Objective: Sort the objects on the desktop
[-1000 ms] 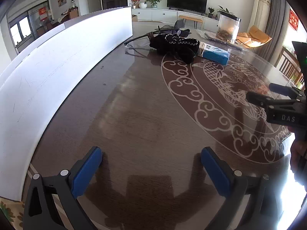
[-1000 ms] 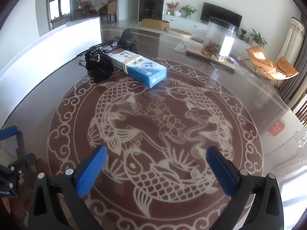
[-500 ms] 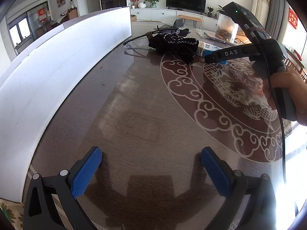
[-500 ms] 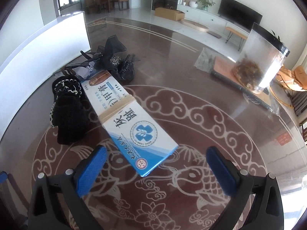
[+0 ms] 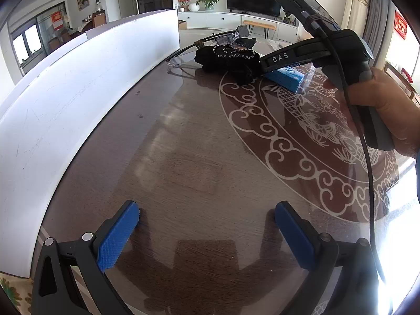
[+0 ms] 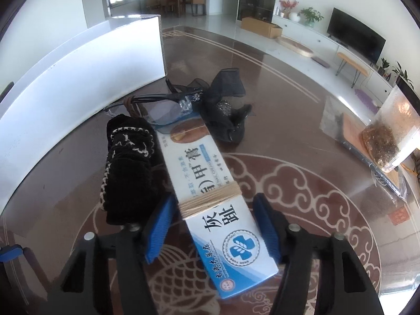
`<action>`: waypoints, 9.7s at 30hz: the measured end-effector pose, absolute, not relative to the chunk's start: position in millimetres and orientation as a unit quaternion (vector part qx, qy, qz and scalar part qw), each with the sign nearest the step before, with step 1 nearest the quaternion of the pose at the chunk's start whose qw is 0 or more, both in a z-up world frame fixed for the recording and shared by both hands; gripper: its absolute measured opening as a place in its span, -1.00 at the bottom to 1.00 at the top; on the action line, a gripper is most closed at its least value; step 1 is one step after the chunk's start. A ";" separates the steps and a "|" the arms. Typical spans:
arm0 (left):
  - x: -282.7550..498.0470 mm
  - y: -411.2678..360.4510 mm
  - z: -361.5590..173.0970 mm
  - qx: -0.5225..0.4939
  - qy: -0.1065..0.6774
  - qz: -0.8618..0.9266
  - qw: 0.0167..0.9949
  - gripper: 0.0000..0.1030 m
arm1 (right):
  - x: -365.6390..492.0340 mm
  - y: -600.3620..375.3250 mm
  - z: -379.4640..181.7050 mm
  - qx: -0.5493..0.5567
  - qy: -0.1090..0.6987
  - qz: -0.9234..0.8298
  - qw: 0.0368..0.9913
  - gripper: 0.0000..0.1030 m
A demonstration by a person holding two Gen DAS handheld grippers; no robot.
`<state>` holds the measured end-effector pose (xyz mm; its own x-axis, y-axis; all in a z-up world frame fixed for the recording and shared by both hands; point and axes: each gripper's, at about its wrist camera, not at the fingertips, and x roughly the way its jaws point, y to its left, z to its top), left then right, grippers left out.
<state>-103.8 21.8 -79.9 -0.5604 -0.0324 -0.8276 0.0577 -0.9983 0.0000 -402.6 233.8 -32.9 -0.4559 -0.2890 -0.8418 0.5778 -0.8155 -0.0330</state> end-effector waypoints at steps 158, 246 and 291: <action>-72.6 39.3 -18.2 0.416 -0.026 -0.902 -0.108 0.96 | -133.6 342.8 -29.0 0.418 0.058 -0.899 0.118 1.00; -119.0 5.9 -68.2 0.443 0.036 -0.894 -0.052 -0.61 | -189.5 352.3 -32.0 0.446 0.065 -0.867 0.214 -0.16; -122.9 26.9 -81.0 0.462 -0.027 -0.886 -0.043 1.00 | -150.1 352.0 -46.8 0.454 0.084 -0.874 0.153 1.00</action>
